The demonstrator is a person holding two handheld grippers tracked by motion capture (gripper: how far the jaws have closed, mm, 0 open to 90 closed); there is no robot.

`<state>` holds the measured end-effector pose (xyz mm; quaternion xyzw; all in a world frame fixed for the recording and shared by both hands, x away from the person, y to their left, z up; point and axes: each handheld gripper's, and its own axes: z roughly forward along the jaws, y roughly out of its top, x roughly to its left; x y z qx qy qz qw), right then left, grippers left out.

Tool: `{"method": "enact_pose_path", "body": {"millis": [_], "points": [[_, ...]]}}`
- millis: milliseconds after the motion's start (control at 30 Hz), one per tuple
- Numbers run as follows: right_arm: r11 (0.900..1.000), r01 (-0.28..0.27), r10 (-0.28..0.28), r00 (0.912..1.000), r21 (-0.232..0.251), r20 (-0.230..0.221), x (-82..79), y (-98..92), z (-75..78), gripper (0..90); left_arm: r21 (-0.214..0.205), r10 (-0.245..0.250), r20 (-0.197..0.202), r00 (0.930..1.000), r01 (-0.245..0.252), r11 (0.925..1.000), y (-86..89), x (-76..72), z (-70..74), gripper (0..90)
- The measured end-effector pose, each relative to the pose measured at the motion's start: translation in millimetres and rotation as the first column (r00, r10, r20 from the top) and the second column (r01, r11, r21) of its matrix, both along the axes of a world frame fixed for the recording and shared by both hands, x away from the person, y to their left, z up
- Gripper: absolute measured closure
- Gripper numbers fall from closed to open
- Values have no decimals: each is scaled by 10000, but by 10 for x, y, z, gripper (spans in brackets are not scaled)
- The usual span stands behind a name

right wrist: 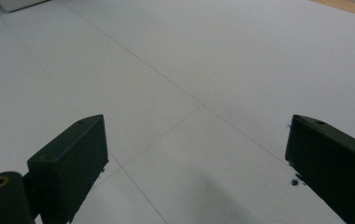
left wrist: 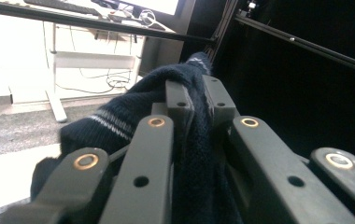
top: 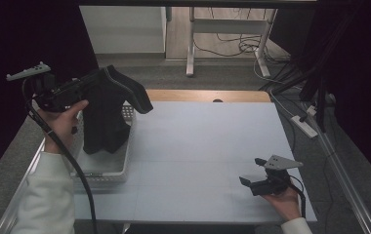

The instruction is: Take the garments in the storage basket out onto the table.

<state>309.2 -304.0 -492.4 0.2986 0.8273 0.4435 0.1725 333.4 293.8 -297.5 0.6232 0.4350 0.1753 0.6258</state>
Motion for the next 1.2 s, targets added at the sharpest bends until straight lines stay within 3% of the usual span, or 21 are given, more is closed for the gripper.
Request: {"method": "enact_pose_path", "body": {"millis": [633, 1200], "points": [[10000, 51, -51, 10000, 64, -1, 2, -11, -6, 57, -503, -70, 393, 9992, 90, 9987, -96, 94, 201, 828], [10000, 45, -44, 10000, 49, -38, 6, -12, -10, 57, -662, 53, 752, 9972, -3, 9978, -82, 70, 366, 828]]}}
